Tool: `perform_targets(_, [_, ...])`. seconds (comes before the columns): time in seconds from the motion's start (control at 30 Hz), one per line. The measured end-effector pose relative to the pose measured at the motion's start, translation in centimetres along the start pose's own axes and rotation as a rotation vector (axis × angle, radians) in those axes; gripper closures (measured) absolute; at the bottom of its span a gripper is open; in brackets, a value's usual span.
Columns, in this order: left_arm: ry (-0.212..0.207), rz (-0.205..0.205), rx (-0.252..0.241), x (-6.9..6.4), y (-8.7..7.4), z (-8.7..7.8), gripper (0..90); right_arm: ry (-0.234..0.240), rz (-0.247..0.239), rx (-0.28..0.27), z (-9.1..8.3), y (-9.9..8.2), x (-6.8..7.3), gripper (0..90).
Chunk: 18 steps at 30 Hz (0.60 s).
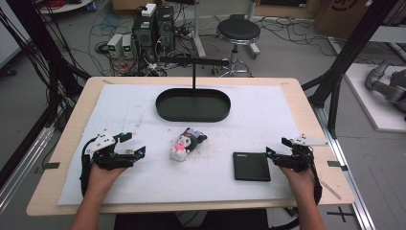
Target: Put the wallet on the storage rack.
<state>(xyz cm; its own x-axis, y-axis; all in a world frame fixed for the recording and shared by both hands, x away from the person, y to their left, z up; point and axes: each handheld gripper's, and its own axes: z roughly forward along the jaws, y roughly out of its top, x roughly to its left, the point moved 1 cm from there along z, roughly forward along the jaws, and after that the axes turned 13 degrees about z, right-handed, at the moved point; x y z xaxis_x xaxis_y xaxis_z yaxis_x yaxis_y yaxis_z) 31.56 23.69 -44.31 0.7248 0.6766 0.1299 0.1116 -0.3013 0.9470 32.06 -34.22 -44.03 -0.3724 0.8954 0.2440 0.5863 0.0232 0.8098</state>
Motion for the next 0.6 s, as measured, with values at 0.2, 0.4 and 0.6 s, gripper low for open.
perform_targets(0.2, [-0.007, 0.004, -0.015, -0.1, 0.4, 0.7, 16.8, 0.006, 0.001, 0.005, -0.6, -0.2, 0.1, 18.4])
perform_targets(0.4, [-0.017, 0.014, -0.027, -0.2, 0.6, 0.9, 16.8, 0.009, 0.01, -0.01, -1.7, -0.4, 0.2, 18.4])
perform_targets(0.6, [-0.004, 0.001, -0.031, 0.2, 0.5, 0.7, 16.7, 0.033, 0.014, 0.037, -1.6, -0.9, 1.4, 18.4])
